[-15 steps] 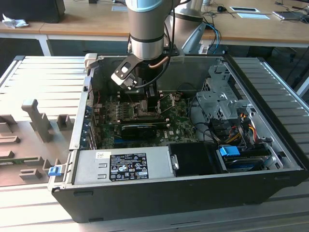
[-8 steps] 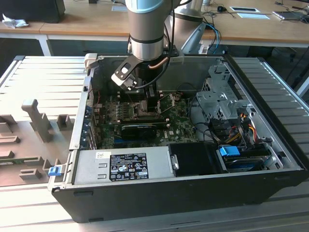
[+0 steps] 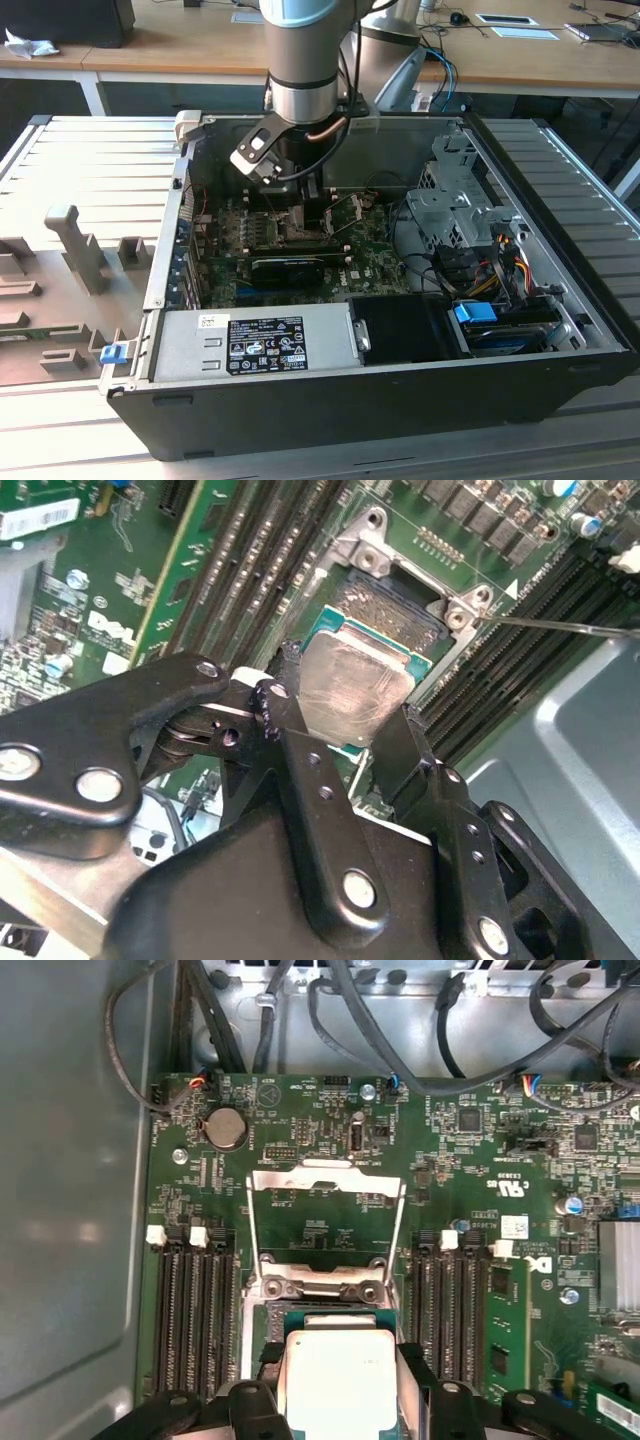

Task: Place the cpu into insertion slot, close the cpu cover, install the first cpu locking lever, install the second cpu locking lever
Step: 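Place the cpu into insertion slot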

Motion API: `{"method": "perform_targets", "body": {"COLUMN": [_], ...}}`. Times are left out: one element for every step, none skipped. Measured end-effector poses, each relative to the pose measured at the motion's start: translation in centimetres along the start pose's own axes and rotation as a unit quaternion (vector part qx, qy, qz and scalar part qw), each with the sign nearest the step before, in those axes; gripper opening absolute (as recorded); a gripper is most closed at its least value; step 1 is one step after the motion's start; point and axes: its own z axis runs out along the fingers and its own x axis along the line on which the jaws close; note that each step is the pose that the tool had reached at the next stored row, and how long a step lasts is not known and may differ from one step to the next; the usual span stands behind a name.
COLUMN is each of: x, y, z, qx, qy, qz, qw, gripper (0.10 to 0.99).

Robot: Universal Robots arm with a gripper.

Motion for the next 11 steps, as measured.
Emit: {"method": "perform_targets", "body": {"x": [0.02, 0.02, 0.02, 0.01, 0.0, -0.01, -0.01, -0.01, -0.01, -0.01, -0.01], "y": [-0.02, -0.02, -0.03, -0.04, -0.05, -0.06, -0.06, -0.07, -0.07, -0.07, -0.08], "z": [0.06, 0.08, 0.12, 0.15, 0.17, 0.19, 0.23, 0.26, 0.29, 0.32, 0.34], "qx": [-0.0001, -0.0001, -0.0001, -0.0002, -0.0002, -0.0002, -0.0002, -0.0002, -0.0002, -0.0002, -0.0002], "qy": [-0.0001, -0.0004, -0.0006, -0.0007, -0.0008, -0.0009, -0.0009, -0.0008, -0.0008, -0.0008, -0.0008], "qz": [0.002, 0.004, 0.007, 0.008, 0.009, 0.009, 0.009, 0.009, 0.009, 0.009, 0.009], "qw": [1.0, 1.0, 1.0, 1.0, 1.0, 1.0, 1.0, 1.0, 1.0, 1.0, 1.0], "gripper": [0.529, 0.529, 0.529, 0.529, 0.529, 0.529, 0.529, 0.529, 0.529, 0.529, 0.529]}}
